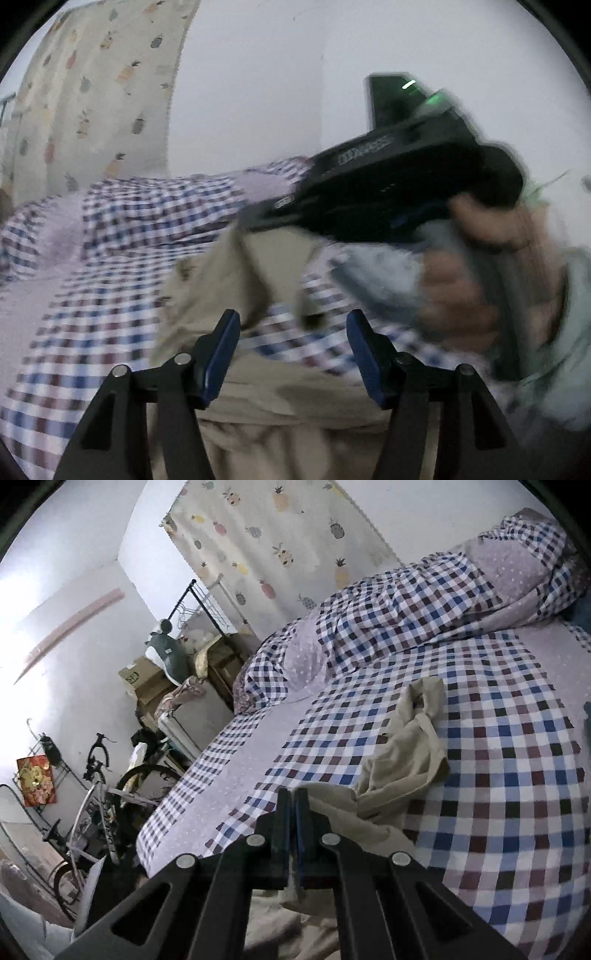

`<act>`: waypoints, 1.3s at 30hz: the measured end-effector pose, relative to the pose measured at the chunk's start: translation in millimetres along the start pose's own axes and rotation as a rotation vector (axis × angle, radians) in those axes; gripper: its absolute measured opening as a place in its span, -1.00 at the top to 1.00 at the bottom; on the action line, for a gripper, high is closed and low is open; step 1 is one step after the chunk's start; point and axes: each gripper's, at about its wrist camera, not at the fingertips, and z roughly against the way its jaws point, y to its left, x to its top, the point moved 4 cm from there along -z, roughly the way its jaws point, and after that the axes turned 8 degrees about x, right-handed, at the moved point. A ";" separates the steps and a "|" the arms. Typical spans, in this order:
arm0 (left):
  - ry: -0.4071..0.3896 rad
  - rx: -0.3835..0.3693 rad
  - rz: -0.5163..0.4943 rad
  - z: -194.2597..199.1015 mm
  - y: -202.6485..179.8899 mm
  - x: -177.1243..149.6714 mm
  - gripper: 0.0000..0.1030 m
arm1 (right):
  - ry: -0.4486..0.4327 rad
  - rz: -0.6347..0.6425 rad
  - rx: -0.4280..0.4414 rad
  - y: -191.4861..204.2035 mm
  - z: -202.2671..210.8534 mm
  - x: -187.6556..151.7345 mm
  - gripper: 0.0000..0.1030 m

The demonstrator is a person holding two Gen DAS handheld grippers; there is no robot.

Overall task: Fold clothes
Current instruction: 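Grasp the khaki shirt with the left gripper while the right gripper holds another part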

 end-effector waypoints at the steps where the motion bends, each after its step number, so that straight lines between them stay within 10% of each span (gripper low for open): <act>1: 0.001 -0.010 0.010 3.0 -1.2 0.3 -0.35 | 0.001 0.006 -0.011 4.2 0.6 -1.6 0.99; 11: 0.048 0.007 0.206 -3.9 38.1 -2.4 -0.34 | 0.054 0.034 0.034 25.7 -18.4 -18.3 0.98; 18: 0.083 0.015 0.326 -1.6 66.5 -10.4 0.86 | 0.082 0.041 0.077 41.9 -29.2 -30.0 0.98; 26: 0.052 0.133 0.438 30.3 128.7 -7.5 0.97 | 0.088 0.043 0.086 52.7 -28.8 -38.7 0.83; 30: -0.009 0.239 0.518 67.2 184.1 2.3 0.98 | 0.059 0.026 0.044 44.8 -13.9 -41.0 0.17; 39: -0.150 0.469 0.712 142.8 315.5 -2.4 0.98 | 0.064 0.041 -0.141 3.5 18.3 -68.4 0.13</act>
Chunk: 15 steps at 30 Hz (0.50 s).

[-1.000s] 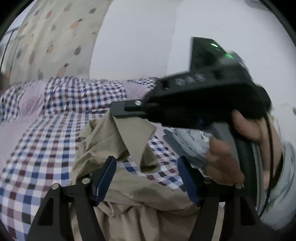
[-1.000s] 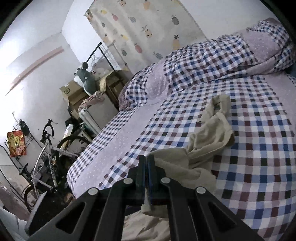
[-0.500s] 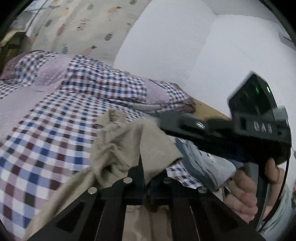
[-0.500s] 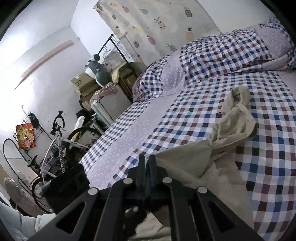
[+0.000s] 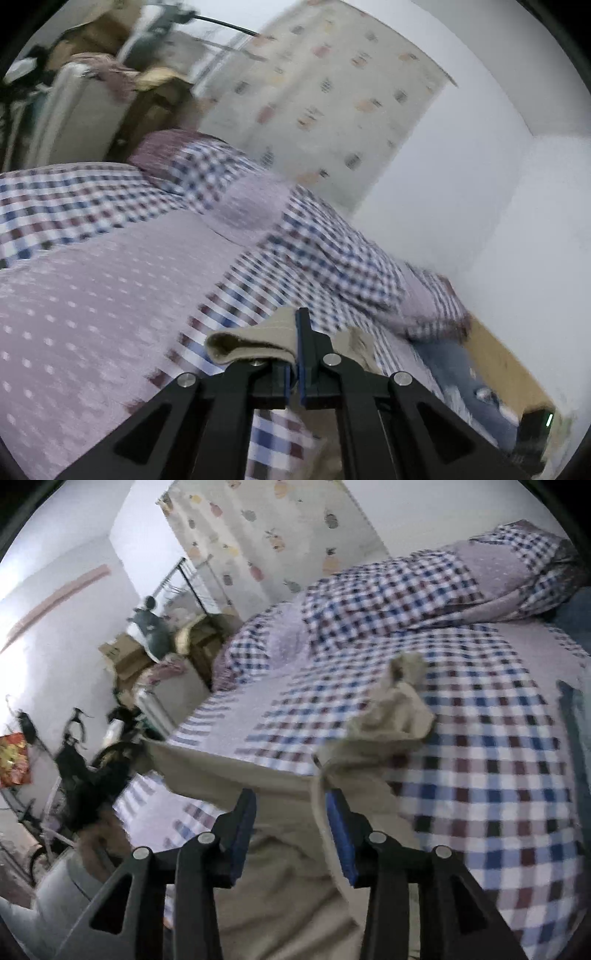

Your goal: Fold clothes

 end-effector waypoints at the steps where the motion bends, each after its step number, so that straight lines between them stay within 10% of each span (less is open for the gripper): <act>1: -0.015 0.016 0.015 2.7 10.3 5.4 0.98 | 0.011 0.002 -0.016 -5.0 -0.9 -5.9 0.13; 15: -0.179 0.311 0.217 26.6 141.5 48.9 0.99 | 0.149 0.141 -0.057 -7.0 -24.4 -52.6 0.13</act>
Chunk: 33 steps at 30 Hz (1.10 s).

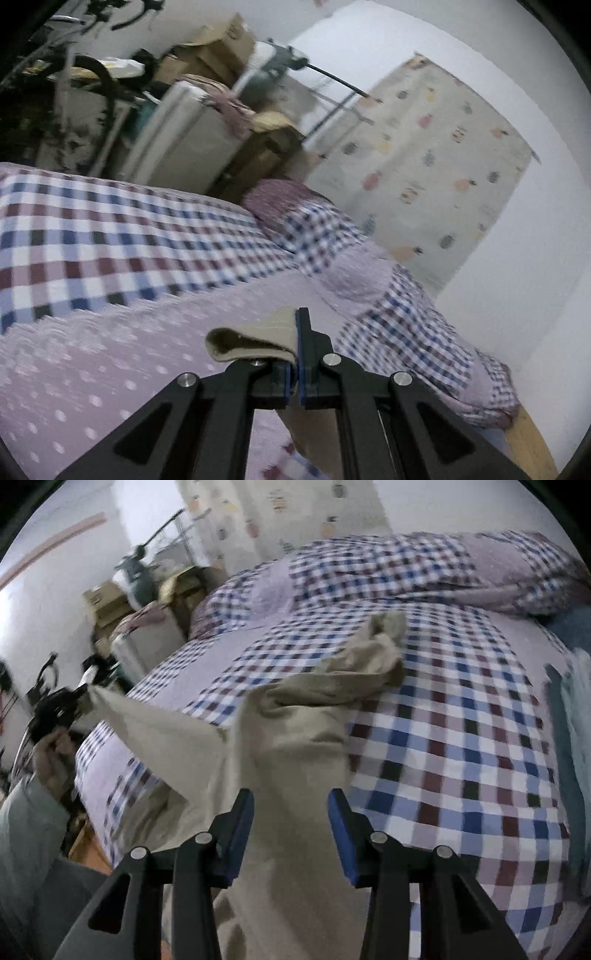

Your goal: Fold clothes

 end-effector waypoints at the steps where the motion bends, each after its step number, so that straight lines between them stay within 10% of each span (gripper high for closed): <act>1: -0.011 0.019 0.001 -1.4 5.6 3.7 0.99 | 0.008 0.029 0.011 8.3 -2.0 -2.5 0.09; 19: -0.209 0.345 -0.071 5.2 72.0 144.9 0.99 | 0.154 0.185 0.073 49.1 -30.5 -41.4 0.08; 28: 0.038 0.474 -0.158 -62.7 103.1 123.1 0.97 | 0.115 0.170 0.092 62.1 -13.5 -52.0 0.08; 31: 0.090 0.467 -0.114 -64.6 116.9 104.9 0.67 | 0.097 0.161 0.092 66.2 -6.8 -56.2 0.08; 33: 0.107 0.460 -0.073 -58.5 128.4 95.8 0.01 | 0.086 0.155 0.092 69.0 -2.3 -59.0 0.08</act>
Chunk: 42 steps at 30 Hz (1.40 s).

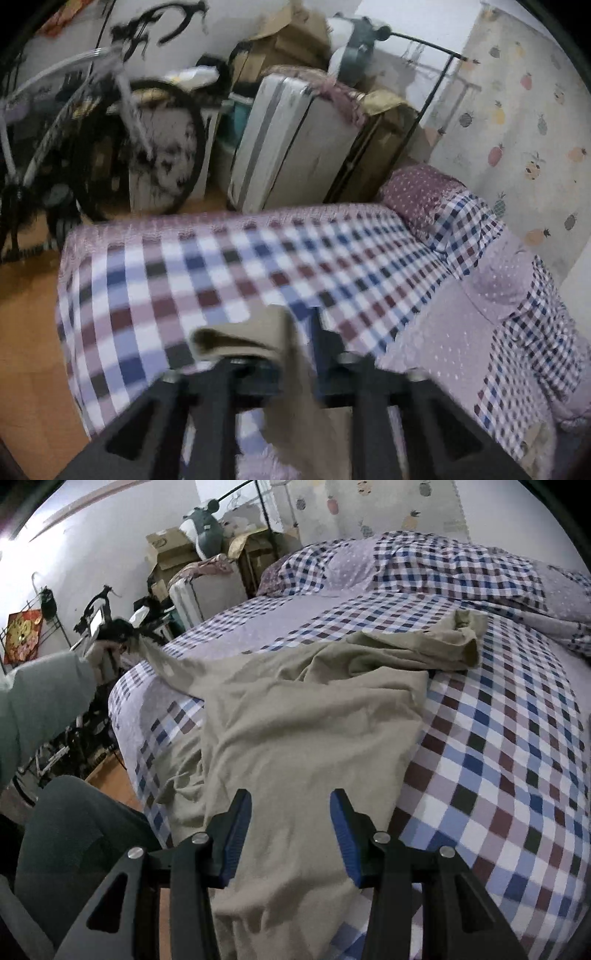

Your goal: Fold clothes

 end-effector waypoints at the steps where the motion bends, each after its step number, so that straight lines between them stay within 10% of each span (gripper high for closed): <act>1: 0.001 -0.007 0.018 3.4 6.6 -4.9 -0.11 | -0.009 -0.006 -0.004 3.1 3.2 -4.1 0.08; 14: 0.082 -0.388 0.033 122.6 -1.0 -130.5 -0.61 | -0.025 -0.008 -0.010 43.3 28.8 -64.9 0.08; 25: 0.294 -0.732 -0.246 253.3 -89.7 -313.6 -0.65 | 0.109 0.059 -0.097 78.3 3.7 -118.2 0.08; 31: 0.352 -0.731 -0.521 265.8 -102.8 -395.6 -0.65 | 0.213 0.060 -0.170 65.3 -21.4 -134.4 0.13; 35: 0.361 -0.711 -0.553 263.5 -103.2 -405.3 -0.65 | 0.247 0.050 -0.205 57.4 -28.3 -140.0 0.74; 42: 0.421 -0.769 -0.516 268.4 -90.8 -399.0 -0.65 | 0.161 0.006 -0.100 69.7 -5.2 -129.2 0.97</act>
